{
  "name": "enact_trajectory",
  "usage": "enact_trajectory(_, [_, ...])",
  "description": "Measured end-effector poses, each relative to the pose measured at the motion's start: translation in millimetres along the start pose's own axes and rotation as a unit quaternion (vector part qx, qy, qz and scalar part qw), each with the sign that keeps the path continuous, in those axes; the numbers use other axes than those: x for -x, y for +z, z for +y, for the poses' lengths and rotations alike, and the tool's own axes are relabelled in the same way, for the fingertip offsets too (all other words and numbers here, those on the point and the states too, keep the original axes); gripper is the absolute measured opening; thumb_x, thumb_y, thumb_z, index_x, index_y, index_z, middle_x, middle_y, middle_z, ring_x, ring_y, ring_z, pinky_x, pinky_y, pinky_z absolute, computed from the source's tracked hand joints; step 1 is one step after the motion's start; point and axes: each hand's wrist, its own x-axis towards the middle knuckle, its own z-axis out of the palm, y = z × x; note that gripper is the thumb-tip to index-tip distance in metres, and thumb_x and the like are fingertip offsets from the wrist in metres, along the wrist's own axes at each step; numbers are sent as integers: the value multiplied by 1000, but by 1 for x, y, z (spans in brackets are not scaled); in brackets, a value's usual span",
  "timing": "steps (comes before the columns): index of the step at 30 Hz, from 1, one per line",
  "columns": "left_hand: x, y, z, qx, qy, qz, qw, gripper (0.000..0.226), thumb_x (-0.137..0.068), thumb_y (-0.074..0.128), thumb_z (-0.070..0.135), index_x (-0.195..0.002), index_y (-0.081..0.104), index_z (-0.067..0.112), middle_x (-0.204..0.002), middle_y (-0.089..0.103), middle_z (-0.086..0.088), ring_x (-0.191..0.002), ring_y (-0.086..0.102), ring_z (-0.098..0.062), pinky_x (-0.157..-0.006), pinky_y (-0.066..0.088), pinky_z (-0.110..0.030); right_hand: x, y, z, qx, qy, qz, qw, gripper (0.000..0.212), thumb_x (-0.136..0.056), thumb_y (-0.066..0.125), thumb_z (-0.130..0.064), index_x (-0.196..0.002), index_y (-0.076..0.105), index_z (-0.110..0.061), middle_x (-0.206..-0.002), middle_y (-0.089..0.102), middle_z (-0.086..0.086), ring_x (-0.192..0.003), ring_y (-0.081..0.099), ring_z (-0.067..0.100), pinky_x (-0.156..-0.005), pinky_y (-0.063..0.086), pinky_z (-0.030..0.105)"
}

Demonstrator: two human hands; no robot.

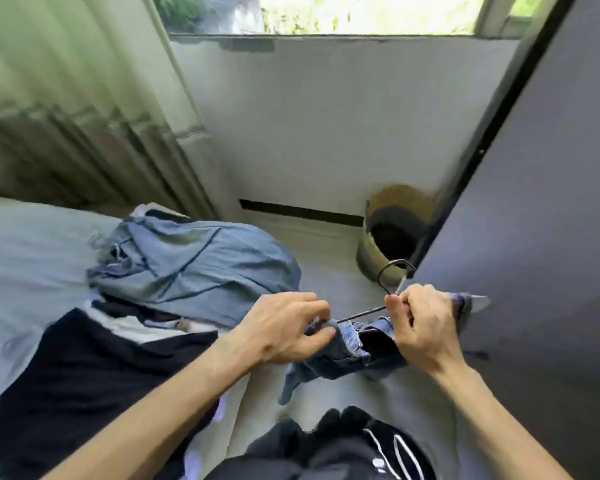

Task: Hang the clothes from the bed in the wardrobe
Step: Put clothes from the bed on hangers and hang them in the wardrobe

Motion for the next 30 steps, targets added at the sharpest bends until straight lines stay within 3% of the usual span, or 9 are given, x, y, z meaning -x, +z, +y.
enact_trajectory(3, [41,-5,-28,132,-113,-6,985,26,-89,52,52,-104,62,34,-105,55,14,-100,55,-7,-87,50,-32,-14,43,-50,-40,-51,-59,996,47,-101,36,-51,-66,44,-20,-63,41,-7,-61,39,18,-68,31,36])
enact_trajectory(6, [55,-13,-42,247,-180,11,952,35,-92,55,41,-124,59,26,-101,64,11,-96,60,-8,-92,52,-34,-26,83,-94,-45,-94,-97,990,44,-100,37,-50,-69,43,-20,-65,43,-4,-63,40,18,-68,28,35])
enact_trajectory(12, [57,-44,-84,203,-304,100,925,29,-93,50,44,-116,65,34,-114,71,6,-108,63,-22,-90,51,-40,-64,126,-153,2,-121,-81,989,50,-98,37,-56,-77,59,-16,-81,59,0,-81,52,22,-74,34,36])
enact_trajectory(15, [49,-60,-96,205,-334,138,910,29,-90,54,53,-109,68,37,-110,72,12,-108,64,-19,-85,47,-36,-81,123,-158,0,-64,-32,997,43,-94,48,-55,-101,63,-15,-107,63,4,-104,52,23,-88,35,39])
enact_trajectory(19, [38,-83,-111,250,-338,180,889,27,-88,59,57,-96,70,34,-98,73,13,-98,66,-16,-82,51,-34,-99,117,-134,-124,47,21,991,58,-93,45,-55,-126,52,-7,-129,51,13,-122,44,26,-104,30,30])
enact_trajectory(21, [29,-101,-121,251,-335,189,888,24,-88,61,57,-92,70,35,-90,72,13,-93,66,-14,-80,51,-32,-116,128,-112,-188,140,-2,972,55,-96,39,-58,-126,53,-14,-128,52,12,-121,46,28,-102,35,37])
enact_trajectory(24, [15,-132,-135,250,-326,207,888,25,-87,64,57,-89,73,34,-80,68,14,-86,65,-11,-76,49,-29,-149,144,-98,-221,195,-83,952,54,-99,28,-66,-104,62,-24,-109,63,11,-105,58,36,-96,45,51])
enact_trajectory(27, [5,-166,-151,272,-313,237,878,23,-86,67,56,-85,74,34,-68,64,16,-71,61,-4,-67,47,-27,-183,153,-104,-271,256,-140,917,73,-94,23,-75,-120,67,-23,-125,65,15,-116,59,34,-107,41,52])
enact_trajectory(30, [0,-196,-179,309,-314,280,853,21,-85,71,52,-80,75,32,-54,57,21,-56,53,0,-62,41,-23,-216,165,-108,-276,240,-190,911,67,-100,22,-65,-135,61,-23,-138,59,15,-128,53,31,-111,37,45])
